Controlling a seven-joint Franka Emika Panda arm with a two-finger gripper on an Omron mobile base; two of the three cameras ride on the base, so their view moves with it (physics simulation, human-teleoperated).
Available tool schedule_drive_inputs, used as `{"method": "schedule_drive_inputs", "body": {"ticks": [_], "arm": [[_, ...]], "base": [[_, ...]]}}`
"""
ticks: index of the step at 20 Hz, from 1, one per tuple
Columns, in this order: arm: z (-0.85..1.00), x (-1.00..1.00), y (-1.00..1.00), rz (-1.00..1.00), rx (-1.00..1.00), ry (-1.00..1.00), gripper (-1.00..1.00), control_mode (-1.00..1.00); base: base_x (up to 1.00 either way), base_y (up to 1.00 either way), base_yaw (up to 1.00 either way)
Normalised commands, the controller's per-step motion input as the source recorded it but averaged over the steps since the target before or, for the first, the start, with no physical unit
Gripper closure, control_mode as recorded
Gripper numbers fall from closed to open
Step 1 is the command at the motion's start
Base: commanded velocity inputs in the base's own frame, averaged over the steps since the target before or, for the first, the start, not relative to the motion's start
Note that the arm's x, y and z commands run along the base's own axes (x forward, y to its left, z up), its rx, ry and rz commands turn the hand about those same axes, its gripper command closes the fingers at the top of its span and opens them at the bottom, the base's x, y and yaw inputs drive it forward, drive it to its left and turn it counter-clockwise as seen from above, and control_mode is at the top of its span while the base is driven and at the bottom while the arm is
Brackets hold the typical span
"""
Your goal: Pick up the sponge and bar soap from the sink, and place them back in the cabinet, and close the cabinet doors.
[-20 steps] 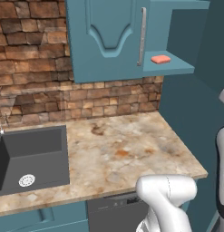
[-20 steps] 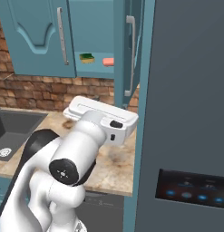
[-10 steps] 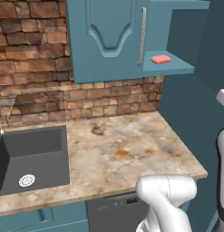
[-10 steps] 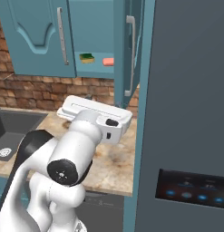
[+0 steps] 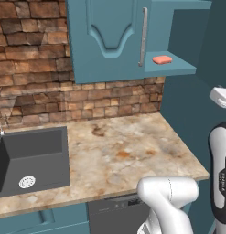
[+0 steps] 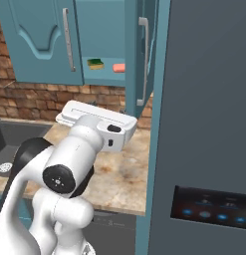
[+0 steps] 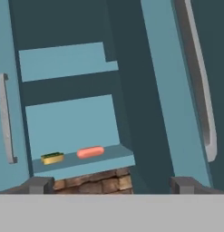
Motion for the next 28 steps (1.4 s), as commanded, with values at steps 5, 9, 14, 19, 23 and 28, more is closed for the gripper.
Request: {"method": "schedule_drive_inputs", "body": {"ticks": [5,9,14,19,23,28], "arm": [[0.0,-0.02,0.0,-0.01,0.0,-0.01,-1.0,-1.0],[0.0,-0.34,0.0,-0.04,-0.01,-0.04,-1.0,-1.0],[0.0,-0.22,0.0,-0.1,-0.01,-0.04,-1.0,-1.0],[-0.07,0.05,0.0,-0.1,0.0,0.0,-1.0,-1.0],[-0.19,0.27,0.0,-0.07,0.0,0.0,-1.0,-1.0],[-0.1,0.24,-0.11,-0.04,0.0,0.0,-1.0,-1.0]], "base": [[0.0,0.0,0.0],[0.0,0.0,0.0],[0.0,0.0,0.0],[0.0,0.0,0.0],[0.0,0.0,0.0],[0.0,0.0,0.0]]}}
